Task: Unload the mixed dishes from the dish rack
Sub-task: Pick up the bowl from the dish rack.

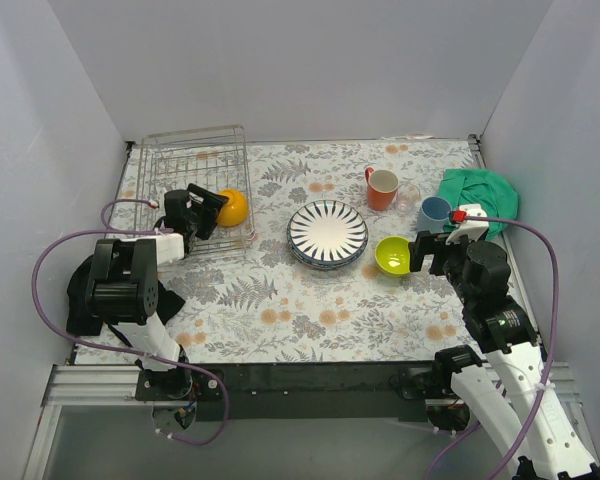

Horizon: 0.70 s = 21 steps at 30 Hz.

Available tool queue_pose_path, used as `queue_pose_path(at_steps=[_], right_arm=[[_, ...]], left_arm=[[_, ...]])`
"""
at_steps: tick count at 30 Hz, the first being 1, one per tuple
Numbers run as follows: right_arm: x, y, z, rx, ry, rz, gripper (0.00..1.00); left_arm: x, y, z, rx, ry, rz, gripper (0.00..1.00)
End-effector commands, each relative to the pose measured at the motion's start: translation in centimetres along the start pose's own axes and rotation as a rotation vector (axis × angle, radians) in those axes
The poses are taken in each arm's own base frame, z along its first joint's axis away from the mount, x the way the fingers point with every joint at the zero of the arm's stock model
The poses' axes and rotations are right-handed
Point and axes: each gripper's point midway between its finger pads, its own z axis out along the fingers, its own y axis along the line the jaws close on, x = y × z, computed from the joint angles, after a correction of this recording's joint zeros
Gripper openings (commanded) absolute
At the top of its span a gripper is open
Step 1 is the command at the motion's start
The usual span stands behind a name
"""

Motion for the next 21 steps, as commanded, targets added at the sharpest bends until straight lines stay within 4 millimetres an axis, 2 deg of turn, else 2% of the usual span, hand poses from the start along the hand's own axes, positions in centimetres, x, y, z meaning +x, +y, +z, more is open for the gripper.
queue_pose_path(at_steps=[1,4,13,21], right_arm=[[-1.3,-0.1,0.1,0.007,-0.056,-0.005,0.97],[-1.4,-0.1,0.0,0.009,-0.061,-0.006,0.97],[-1.7,0.0,0.0,0.001,-0.063,-0.006,0.97],[-1.8,0.4,0.0,-0.019,-0.056,-0.007,0.97]], left_arm=[[-0.9,-0.2,-1.0,-0.002,-0.034,0.024,0.79],[-1.2,-1.0,-1.5,0.018,-0.046,0.029,0.73],[-2.5,-3.6,-3.3,0.073,-0.084,0.062,0.66],[-3.8,-4.4,-4.5,0.057,-0.126,0.140,0.51]])
